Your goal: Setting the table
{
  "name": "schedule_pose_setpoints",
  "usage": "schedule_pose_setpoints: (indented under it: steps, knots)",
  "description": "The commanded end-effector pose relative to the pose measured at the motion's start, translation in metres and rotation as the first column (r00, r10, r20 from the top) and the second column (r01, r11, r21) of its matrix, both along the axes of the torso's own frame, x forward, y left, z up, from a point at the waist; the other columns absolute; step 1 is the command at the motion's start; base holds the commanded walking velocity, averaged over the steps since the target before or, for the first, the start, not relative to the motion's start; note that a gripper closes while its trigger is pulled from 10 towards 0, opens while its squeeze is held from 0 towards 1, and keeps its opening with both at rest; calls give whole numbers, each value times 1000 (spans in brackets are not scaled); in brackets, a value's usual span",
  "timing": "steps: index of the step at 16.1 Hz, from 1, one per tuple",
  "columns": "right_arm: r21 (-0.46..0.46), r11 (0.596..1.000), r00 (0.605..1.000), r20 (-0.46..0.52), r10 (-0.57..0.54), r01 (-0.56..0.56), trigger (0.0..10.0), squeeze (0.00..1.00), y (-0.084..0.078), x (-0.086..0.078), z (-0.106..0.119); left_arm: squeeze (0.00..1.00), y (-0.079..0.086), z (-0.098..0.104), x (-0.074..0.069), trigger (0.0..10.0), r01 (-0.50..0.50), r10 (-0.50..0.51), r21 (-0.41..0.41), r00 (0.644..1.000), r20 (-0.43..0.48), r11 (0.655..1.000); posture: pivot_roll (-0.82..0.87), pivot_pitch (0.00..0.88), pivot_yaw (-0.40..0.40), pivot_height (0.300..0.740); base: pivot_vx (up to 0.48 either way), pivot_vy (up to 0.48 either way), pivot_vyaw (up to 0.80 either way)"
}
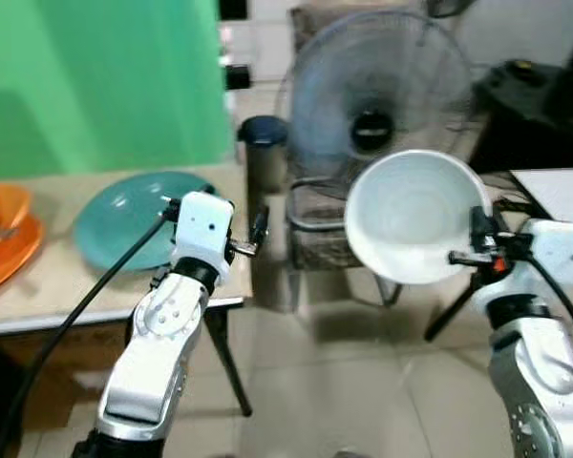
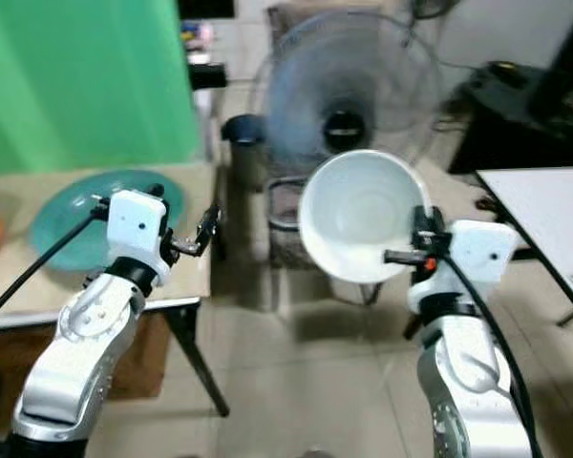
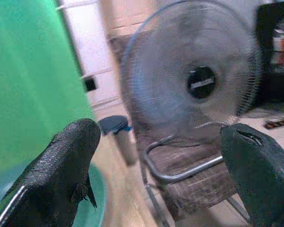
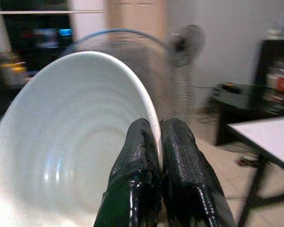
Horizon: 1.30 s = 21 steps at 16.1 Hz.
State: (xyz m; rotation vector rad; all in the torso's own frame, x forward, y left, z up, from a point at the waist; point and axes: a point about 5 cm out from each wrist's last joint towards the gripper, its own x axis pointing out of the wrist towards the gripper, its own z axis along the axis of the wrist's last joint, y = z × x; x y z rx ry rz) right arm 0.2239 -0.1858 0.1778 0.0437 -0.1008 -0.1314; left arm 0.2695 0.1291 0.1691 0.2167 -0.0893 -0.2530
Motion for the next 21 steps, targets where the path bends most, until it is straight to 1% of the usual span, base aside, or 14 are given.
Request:
schedule_pose_setpoints:
  steps: [1,2,3,4,5,6,8,9,11,12,15,21]
  knots:
    - [-19,999,999,25,-34,34,10000,0,0,0,2,0,7,2,2,10000,-9,9,7,1000,7,1000,6,0,22,740,0,0,-769]
    - [-55,996,998,4,-69,69,10000,0,-1,0,-2,0,9,1,3,10000,-11,11,7,1000,1,1000,6,0,22,740,0,0,-769]
    - [-34,999,998,-40,-42,41,10000,0,-1,-2,-7,0,11,0,6,10000,-31,31,42,999,-14,999,2,0,25,740,0,0,-769]
    - [-22,1000,997,-68,-23,22,10000,0,-1,-2,-11,0,13,0,7,10000,-33,34,36,999,-15,999,2,0,25,740,0,0,-775]
    - [-25,1000,997,-78,-19,17,10000,0,-1,-1,-12,0,16,0,8,10000,-47,47,18,999,-15,999,-4,0,21,740,0,0,-781]
    - [-23,1000,996,-91,-7,5,10000,0,1,2,-14,0,16,-1,8,10000,-29,28,-29,999,-36,999,-6,0,22,740,0,0,-781]
    - [-21,1000,995,-100,-7,5,10000,0,2,3,-15,0,14,0,9,10000,-7,5,-53,999,-42,999,-8,0,19,740,240,0,-781]
    - [-19,999,993,-116,-31,29,10000,0,1,5,-16,0,13,1,9,10000,-1,-1,-53,999,-40,999,-6,0,15,740,292,0,-788]
    - [-9,1000,994,-106,-30,29,10000,0,3,11,-12,0,14,-1,9,10000,-25,21,-72,998,-60,997,-3,0,11,740,289,0,-784]
    - [-4,1000,995,-99,-24,24,10000,0,4,12,-11,0,15,-1,9,10000,-23,19,-68,998,-60,997,-1,0,9,740,292,0,-781]
    - [31,999,995,-100,-9,12,10000,0,5,14,-9,0,16,0,8,10000,-12,8,-62,998,-56,998,5,0,4,740,289,0,-785]
    - [56,998,996,-89,-25,30,10000,0,3,14,-5,0,15,1,9,10000,21,-24,-42,998,-58,999,2,0,10,740,289,0,-788]
